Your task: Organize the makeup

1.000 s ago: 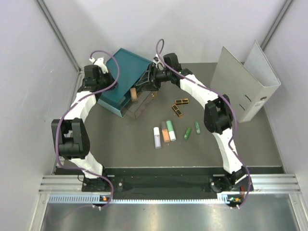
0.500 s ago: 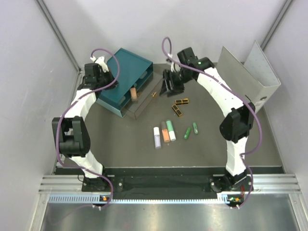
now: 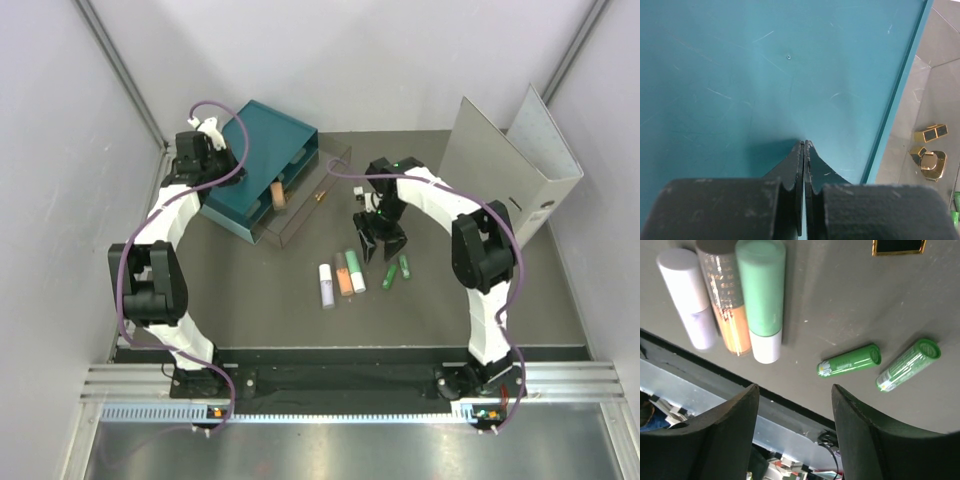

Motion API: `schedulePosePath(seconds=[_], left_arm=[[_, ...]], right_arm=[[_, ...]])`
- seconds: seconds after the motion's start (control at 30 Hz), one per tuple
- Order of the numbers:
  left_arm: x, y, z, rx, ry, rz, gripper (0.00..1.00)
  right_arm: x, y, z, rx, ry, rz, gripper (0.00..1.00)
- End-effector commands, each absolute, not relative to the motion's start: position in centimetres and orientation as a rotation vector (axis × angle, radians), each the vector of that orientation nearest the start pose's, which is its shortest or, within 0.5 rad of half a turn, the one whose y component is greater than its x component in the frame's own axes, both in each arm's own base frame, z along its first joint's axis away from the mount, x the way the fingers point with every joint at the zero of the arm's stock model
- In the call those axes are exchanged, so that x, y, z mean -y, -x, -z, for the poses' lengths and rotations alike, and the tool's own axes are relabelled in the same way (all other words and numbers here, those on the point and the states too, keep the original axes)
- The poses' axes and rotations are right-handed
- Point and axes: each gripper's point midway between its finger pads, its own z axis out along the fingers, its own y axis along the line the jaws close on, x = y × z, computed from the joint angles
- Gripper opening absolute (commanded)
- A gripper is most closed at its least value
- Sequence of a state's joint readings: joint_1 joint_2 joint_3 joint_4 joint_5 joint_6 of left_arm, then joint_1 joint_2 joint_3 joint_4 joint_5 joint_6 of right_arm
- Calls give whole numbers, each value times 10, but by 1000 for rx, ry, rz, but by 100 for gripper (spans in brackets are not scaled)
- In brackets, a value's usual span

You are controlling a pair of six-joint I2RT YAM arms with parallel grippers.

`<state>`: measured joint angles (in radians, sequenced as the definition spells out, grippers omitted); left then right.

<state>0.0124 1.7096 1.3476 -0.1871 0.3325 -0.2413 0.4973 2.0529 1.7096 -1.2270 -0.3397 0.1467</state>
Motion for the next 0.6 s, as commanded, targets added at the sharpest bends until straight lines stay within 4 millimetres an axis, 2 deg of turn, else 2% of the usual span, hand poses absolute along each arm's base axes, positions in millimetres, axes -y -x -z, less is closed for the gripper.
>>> schedulePosePath(seconds=[0.0,0.2,0.37,0.43,0.47,0.53,0.57], left_arm=[[63,-440,-112,-2413,124,490,0],[63,-433,-107,-2421,137,494,0],[64,-431,-106,-2424,146,500,0],[64,-431,-106,-2423,145,497,0],[62,-431,-107,-2422,146,492,0],[63,-433,-110,-2415,140,492,0],[63,-433,-107,-2424,142,494,0]], right_arm=[[-229,-289,-76,-3124,635,-488,59],[-233,-301,-60,-3140,658,-409,54],[-245,-322,-65,-3039,644,-442,53],[-250,-323,-68,-3000,621,-477,53],[-256,-330,-69,-2950,622,-501,52],[-256,-327,-77,-2901,586,-532,52],[-260,-335,-80,-2842,578,-550,51]])
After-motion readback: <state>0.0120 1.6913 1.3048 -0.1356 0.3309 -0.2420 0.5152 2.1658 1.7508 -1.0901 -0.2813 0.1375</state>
